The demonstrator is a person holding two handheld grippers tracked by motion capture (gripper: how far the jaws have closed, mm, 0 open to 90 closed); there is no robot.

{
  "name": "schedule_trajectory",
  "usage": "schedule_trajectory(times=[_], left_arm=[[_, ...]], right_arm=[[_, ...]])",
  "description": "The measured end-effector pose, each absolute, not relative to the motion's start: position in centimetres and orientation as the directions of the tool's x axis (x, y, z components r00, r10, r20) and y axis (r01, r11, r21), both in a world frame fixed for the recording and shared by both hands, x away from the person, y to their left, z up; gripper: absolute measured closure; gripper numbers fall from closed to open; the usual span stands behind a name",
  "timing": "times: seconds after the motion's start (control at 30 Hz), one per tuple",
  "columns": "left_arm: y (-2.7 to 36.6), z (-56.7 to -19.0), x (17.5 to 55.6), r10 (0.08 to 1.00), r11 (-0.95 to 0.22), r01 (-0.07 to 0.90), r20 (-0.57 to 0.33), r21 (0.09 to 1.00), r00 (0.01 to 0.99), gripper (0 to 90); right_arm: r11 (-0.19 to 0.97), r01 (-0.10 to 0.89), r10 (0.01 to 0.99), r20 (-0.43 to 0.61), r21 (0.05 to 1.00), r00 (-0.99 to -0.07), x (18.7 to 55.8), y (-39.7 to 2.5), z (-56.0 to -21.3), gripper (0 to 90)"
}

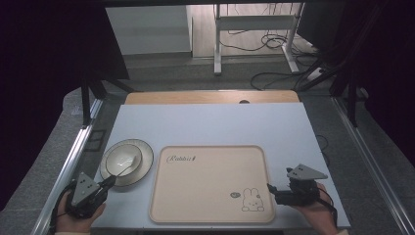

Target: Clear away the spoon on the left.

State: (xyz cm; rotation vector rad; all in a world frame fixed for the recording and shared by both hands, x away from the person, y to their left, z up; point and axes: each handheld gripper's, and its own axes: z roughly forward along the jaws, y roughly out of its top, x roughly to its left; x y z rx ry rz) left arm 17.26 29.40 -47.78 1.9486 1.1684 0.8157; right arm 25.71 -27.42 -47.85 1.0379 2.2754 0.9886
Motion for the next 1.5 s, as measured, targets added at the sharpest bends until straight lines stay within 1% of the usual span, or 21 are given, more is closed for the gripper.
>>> schedule_trajectory(times=[1.0, 1.5], left_arm=[[29.7, -45.7, 16.5, 0.917, -0.316, 0.39, 0.173, 0.865, 0.361, 89.5], [29.3, -44.8, 16.2, 0.915, -0.312, 0.361, 0.175, 0.879, 0.364, 89.5]], right_arm=[[0.462, 0.451, 0.778, -0.104, 0.764, -0.62, 25.6, -27.4, -47.8, 13.3], [0.459, 0.447, 0.78, -0.107, 0.768, -0.617, 25.6, -27.5, -47.8, 13.3]])
